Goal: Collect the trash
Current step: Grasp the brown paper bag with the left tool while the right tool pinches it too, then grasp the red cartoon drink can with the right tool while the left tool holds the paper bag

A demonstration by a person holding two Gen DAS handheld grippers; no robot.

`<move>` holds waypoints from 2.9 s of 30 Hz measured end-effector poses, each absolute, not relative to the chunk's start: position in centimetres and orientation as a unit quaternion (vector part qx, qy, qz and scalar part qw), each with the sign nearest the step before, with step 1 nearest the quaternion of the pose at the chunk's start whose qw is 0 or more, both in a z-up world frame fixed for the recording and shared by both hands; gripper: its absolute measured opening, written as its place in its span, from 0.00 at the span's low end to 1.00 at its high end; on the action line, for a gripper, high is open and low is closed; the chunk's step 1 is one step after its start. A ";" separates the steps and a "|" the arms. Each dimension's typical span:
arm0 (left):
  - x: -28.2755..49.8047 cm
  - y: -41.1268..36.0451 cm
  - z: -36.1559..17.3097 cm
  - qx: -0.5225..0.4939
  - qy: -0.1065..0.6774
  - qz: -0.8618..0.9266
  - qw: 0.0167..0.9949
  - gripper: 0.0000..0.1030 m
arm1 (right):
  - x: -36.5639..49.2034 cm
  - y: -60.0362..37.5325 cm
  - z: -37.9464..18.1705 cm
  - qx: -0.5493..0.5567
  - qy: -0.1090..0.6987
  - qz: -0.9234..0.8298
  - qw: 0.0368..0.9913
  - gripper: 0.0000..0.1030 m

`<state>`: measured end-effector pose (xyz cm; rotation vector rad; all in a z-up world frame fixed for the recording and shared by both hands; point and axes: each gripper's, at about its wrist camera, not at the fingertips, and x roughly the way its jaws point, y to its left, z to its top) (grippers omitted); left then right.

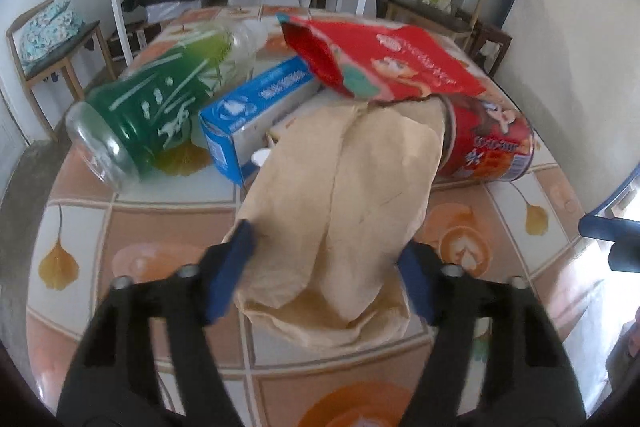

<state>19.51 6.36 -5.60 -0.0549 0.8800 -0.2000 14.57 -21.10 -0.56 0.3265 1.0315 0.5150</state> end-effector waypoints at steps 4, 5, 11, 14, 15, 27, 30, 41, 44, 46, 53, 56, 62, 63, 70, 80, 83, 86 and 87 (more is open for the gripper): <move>18.7 6.9 -5.7 -0.039 0.419 -0.104 0.901 0.32 | 14.7 -20.9 -0.7 0.153 0.489 0.240 0.824 0.78; 18.5 7.0 -5.8 -0.038 0.420 -0.105 0.901 0.22 | 14.8 -20.9 -0.8 0.153 0.490 0.240 0.824 0.78; 16.3 7.7 -5.0 -0.050 0.403 -0.112 0.907 0.05 | 14.5 -20.6 -0.3 0.150 0.483 0.247 0.827 0.78; 14.4 7.9 -4.4 -0.047 0.388 -0.120 0.913 0.04 | 14.1 -20.5 0.4 0.147 0.471 0.255 0.831 0.78; 13.7 7.9 -4.3 -0.043 0.385 -0.124 0.914 0.04 | 13.9 -20.4 0.6 0.145 0.468 0.257 0.833 0.78; 7.9 3.7 -5.9 0.092 0.385 -0.150 0.906 0.04 | 14.1 -13.6 1.7 0.125 0.455 0.360 0.804 0.37; 7.2 3.0 -5.5 0.092 0.367 -0.177 0.908 0.04 | 15.2 -11.9 -1.2 0.115 0.498 0.346 0.787 0.21; 7.5 2.9 -6.1 0.045 0.344 -0.240 0.907 0.09 | 16.8 -13.4 -6.6 0.192 0.584 0.352 0.706 0.10; 7.6 2.5 -6.4 0.048 0.344 -0.247 0.905 0.24 | 17.4 -14.0 -7.4 0.224 0.600 0.365 0.676 0.09; 7.7 2.2 -6.6 0.055 0.345 -0.249 0.904 0.33 | 17.7 -14.2 -8.0 0.241 0.611 0.374 0.655 0.09; 8.1 1.9 -6.9 0.061 0.347 -0.260 0.899 0.35 | 18.1 -13.5 -8.6 0.235 0.637 0.398 0.617 0.09; 8.2 1.9 -6.9 0.060 0.348 -0.262 0.898 0.35 | 18.2 -13.1 -8.7 0.233 0.646 0.405 0.604 0.09; 8.0 1.8 -6.9 0.066 0.349 -0.270 0.895 0.38 | 18.0 -13.0 -8.2 0.216 0.654 0.408 0.599 0.09; 7.9 1.8 -6.8 0.067 0.348 -0.272 0.894 0.40 | 17.8 -13.1 -8.1 0.212 0.656 0.410 0.597 0.09; 8.2 0.9 -6.9 0.093 0.350 -0.277 0.890 0.42 | 17.8 -12.3 -8.0 0.203 0.659 0.412 0.596 0.10; 8.0 -0.5 -6.6 0.121 0.344 -0.279 0.888 0.24 | 17.4 -11.7 -6.5 0.171 0.647 0.409 0.620 0.10; 8.3 -0.3 -6.6 0.109 0.351 -0.280 0.887 0.15 | 17.5 -13.2 -5.3 0.170 0.634 0.402 0.639 0.28; 8.8 0.3 -6.5 0.087 0.357 -0.281 0.887 0.13 | 17.8 -14.9 -3.3 0.157 0.607 0.383 0.678 0.43; 9.0 0.5 -6.5 0.080 0.359 -0.280 0.887 0.13 | 17.8 -15.5 -2.3 0.152 0.596 0.381 0.691 0.43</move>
